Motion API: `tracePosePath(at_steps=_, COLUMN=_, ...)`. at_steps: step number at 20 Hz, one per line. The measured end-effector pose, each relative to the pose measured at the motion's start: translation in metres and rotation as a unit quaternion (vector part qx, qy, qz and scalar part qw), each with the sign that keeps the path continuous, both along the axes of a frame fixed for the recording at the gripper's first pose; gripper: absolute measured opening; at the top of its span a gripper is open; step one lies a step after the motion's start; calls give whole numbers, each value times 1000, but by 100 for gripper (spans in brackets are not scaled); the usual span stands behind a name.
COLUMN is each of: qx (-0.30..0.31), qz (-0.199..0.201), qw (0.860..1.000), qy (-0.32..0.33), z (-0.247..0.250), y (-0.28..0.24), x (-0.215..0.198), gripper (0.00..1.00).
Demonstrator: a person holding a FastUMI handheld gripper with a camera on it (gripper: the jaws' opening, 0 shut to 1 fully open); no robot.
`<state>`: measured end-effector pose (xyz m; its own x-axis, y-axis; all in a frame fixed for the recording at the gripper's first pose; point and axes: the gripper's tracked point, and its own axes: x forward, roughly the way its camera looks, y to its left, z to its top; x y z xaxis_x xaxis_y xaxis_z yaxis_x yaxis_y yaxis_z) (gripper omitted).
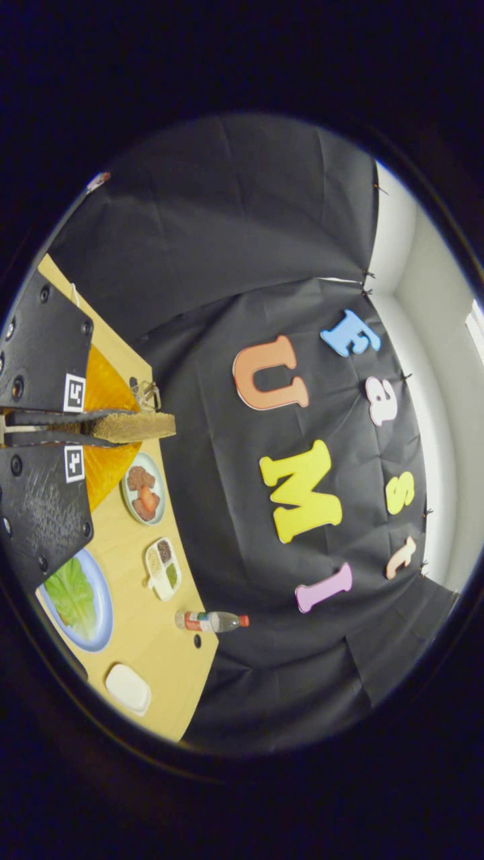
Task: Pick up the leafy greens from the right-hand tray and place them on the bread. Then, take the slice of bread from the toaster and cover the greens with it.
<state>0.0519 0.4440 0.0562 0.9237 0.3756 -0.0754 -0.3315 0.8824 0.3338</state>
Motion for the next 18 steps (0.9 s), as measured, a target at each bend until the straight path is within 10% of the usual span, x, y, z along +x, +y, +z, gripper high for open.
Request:
tracePosePath(at_steps=8, qx=-13, qz=-82, qw=996, qy=22, z=-45, y=-103, x=15, gripper=3)
tracePosePath(at_steps=18, qx=29, qz=-91, qw=991, qy=93, z=-149, y=-122, x=45, gripper=3)
